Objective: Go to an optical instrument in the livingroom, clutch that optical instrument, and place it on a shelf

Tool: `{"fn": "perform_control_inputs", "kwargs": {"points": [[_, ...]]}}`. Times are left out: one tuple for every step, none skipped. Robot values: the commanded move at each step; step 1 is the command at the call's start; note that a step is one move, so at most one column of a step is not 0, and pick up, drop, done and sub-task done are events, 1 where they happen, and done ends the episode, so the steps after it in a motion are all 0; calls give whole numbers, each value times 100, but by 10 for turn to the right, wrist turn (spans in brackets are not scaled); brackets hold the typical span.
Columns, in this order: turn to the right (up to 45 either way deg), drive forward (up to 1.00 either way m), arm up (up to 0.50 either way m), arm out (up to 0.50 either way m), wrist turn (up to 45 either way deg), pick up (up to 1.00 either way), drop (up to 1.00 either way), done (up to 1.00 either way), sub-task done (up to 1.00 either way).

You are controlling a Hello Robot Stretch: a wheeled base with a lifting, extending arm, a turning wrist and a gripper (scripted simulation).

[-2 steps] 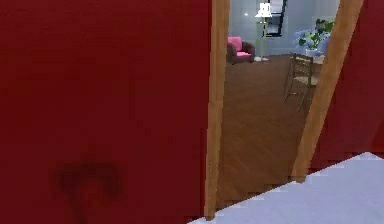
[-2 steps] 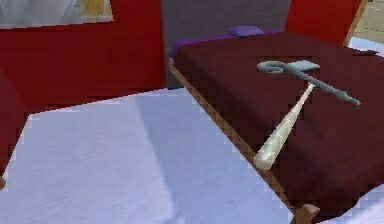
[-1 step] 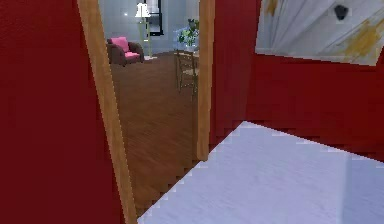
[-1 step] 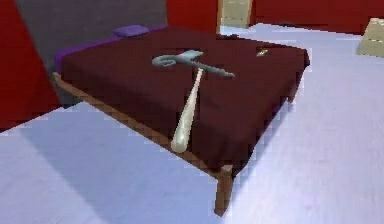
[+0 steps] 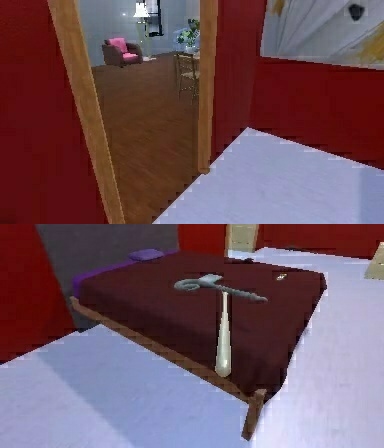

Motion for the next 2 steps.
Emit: {"fn": "perform_control_inputs", "kwargs": {"points": [[60, 0, 0, 0, 0, 0, 0, 0, 0], [0, 100, 0, 0, 0, 0, 0, 0, 0]]}}
